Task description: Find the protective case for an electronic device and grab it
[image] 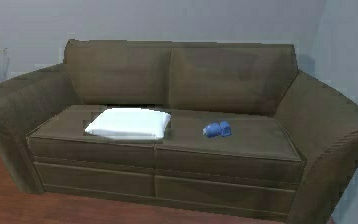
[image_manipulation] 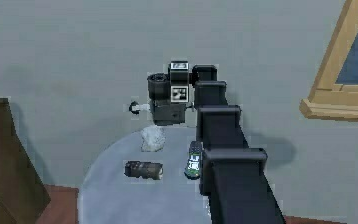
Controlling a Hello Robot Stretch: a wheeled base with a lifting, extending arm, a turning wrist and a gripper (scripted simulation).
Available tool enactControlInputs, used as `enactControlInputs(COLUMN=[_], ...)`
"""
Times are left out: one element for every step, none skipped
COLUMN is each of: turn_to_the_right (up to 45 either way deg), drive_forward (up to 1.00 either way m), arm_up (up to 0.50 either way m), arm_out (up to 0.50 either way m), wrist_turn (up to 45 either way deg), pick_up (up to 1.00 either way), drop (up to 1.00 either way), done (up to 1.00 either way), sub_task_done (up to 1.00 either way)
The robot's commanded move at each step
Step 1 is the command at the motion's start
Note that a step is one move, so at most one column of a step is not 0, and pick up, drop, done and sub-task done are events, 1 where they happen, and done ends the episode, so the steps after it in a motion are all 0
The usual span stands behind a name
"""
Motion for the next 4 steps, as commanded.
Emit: enactControlInputs(turn_to_the_right=[0.0,0.0,0.0,0.0], drive_forward=[0.0,0.0,0.0,0.0], arm_up=[-0.3,0.0,0.1,0.0], arm_out=[0.0,0.0,0.0,0.0], wrist_turn=[0.0,0.0,0.0,0.0], pick_up=[0.0,1.0,0.0,0.0], drop=[0.0,0.0,0.0,0.0], done=[0.0,0.0,0.0,1.0], sub_task_done=[0.0,0.0,0.0,0.0])
